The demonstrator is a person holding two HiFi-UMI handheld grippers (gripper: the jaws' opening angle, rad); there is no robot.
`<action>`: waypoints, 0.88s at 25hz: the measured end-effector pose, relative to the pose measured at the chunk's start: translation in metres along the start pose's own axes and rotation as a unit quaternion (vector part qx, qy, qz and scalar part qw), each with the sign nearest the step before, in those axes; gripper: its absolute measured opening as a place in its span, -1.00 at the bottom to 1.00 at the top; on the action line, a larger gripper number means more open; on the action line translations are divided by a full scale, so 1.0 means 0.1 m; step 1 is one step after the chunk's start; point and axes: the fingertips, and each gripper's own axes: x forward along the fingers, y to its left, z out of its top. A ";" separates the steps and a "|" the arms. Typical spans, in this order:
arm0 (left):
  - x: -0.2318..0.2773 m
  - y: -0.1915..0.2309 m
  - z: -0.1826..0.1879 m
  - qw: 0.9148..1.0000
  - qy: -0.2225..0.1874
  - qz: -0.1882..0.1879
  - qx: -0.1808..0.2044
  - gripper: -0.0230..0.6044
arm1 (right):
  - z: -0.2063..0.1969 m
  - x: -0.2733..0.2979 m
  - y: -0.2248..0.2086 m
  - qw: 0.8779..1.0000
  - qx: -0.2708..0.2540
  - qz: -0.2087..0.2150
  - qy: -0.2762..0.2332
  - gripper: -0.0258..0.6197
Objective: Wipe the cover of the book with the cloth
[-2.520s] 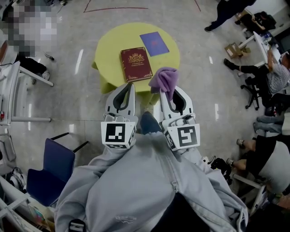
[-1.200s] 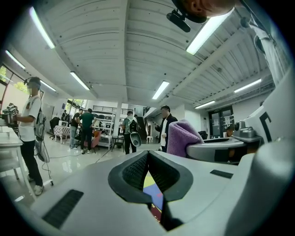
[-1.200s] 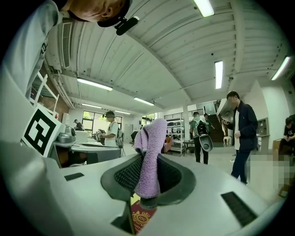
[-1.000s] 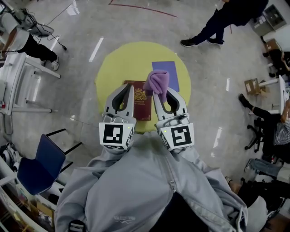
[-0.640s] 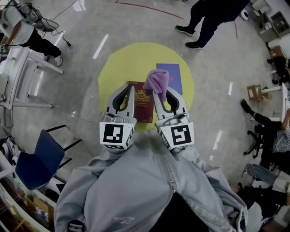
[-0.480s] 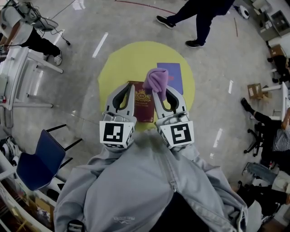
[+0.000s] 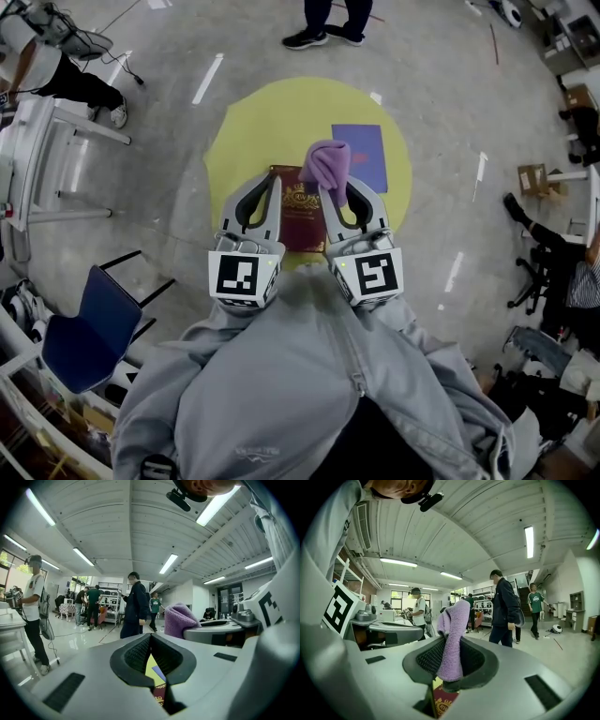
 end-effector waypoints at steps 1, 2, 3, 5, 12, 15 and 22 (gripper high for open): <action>0.02 0.02 -0.03 1.000 0.003 0.000 -0.001 -0.87 | -0.04 0.03 -0.01 1.000 -0.001 0.001 0.010 -0.65; 0.04 0.04 -0.06 1.000 0.005 0.001 -0.002 -0.87 | -0.08 0.06 -0.01 1.000 -0.002 0.004 0.017 -0.65; 0.05 0.05 -0.10 1.000 0.008 0.002 -0.003 -0.87 | -0.13 0.08 -0.01 1.000 -0.003 0.006 0.022 -0.65; 0.07 0.07 -0.18 1.000 0.015 0.002 -0.005 -0.87 | -0.21 0.12 -0.01 1.000 -0.004 0.010 0.029 -0.65; 0.10 0.17 -0.50 0.999 0.040 0.007 -0.013 -0.87 | -0.48 0.29 0.01 0.998 -0.007 0.021 0.058 -0.65; 0.08 0.23 -0.69 0.998 0.054 0.012 -0.013 -0.87 | -0.63 0.39 0.03 0.997 -0.014 0.029 0.071 -0.65; 0.05 0.31 -1.15 0.996 0.088 0.017 -0.025 -0.87 | -1.02 0.60 0.02 0.994 -0.023 0.047 0.097 -0.65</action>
